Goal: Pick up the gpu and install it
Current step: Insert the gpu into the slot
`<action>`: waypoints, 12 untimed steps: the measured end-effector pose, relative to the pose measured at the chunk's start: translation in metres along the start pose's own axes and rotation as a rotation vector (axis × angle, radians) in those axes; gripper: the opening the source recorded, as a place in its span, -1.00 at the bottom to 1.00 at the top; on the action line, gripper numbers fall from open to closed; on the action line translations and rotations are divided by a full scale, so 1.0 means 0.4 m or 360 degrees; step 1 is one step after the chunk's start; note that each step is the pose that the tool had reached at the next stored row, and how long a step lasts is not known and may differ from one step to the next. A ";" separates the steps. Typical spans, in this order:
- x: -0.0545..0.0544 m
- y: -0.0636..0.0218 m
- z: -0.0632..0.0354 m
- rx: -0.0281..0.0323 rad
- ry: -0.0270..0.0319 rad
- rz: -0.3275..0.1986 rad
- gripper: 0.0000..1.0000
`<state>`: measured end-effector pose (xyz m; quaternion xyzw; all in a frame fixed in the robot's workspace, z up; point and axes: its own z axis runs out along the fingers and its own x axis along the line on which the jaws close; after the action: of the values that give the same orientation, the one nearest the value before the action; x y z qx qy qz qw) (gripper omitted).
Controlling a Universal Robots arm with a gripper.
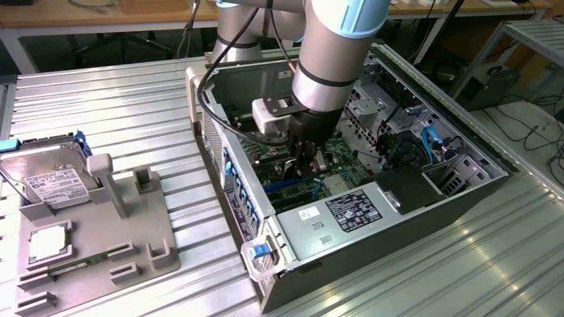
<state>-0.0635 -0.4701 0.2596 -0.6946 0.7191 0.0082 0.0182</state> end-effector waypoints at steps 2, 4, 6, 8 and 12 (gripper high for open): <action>0.000 0.000 0.003 -0.00026 -0.00021 0.0000 -0.45; 0.000 -0.002 0.005 -0.00146 -0.00074 0.0001 -0.45; 0.000 -0.005 0.008 -0.00277 -0.00160 0.0001 -0.45; 0.000 -0.009 0.009 -0.00399 -0.00234 0.0002 -0.45; 0.000 -0.009 0.011 -0.00196 -0.00297 0.0001 -0.45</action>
<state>-0.0600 -0.4699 0.2552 -0.6944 0.7190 0.0191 0.0206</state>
